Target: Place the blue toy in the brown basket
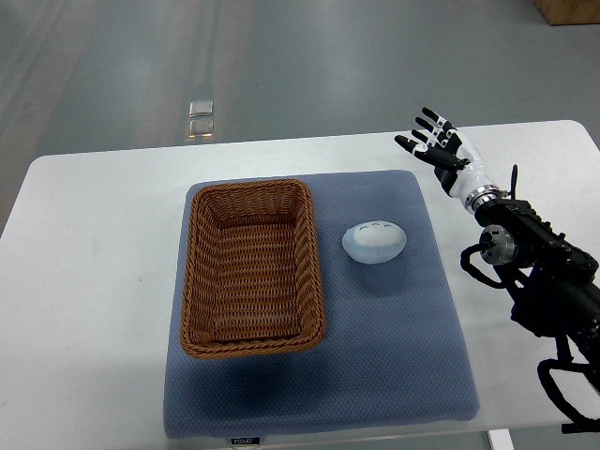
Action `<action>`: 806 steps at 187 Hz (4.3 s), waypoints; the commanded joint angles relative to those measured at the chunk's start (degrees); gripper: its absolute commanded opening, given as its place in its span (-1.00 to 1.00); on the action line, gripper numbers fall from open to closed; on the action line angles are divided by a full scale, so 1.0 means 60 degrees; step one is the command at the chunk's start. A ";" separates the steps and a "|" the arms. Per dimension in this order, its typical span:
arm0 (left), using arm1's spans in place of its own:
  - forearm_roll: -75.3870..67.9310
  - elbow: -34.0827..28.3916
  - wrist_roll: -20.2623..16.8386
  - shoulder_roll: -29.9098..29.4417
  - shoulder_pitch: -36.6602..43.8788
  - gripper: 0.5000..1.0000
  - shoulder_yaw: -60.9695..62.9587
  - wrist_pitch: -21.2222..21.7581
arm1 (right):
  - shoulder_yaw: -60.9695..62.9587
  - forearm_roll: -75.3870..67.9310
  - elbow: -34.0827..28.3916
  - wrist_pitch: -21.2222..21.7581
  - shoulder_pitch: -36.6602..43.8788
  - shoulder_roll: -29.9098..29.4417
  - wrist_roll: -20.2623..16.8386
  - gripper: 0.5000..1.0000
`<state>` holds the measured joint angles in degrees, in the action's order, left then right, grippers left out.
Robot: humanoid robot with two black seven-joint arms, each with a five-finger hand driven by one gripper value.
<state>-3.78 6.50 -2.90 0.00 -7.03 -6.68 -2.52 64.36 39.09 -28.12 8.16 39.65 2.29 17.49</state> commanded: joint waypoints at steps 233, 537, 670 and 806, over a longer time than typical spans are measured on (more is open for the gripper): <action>0.0015 -0.0073 0.0000 0.0000 -0.0015 1.00 -0.0044 -0.0005 | -0.0502 0.0150 0.0000 0.0120 0.0144 0.0292 -0.0015 0.65; 0.0015 -0.0322 0.0000 0.0000 -0.0015 1.00 0.0000 0.0010 | -0.7387 0.5247 -0.3604 0.3665 0.2678 0.3383 0.0586 0.64; 0.0015 -0.0322 0.0000 0.0000 -0.0015 1.00 0.0000 0.0010 | -0.7797 0.6302 -0.3033 0.3313 0.2546 0.3295 0.0542 -0.06; 0.0000 -0.0337 0.0000 0.0000 -0.0015 1.00 0.0000 0.0010 | -0.7504 0.6156 -0.3077 0.3137 0.4275 0.3207 0.0601 -1.00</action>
<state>-3.75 4.48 -2.90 0.00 -7.03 -6.68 -2.46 19.43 76.17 -46.58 27.05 62.50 22.44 21.06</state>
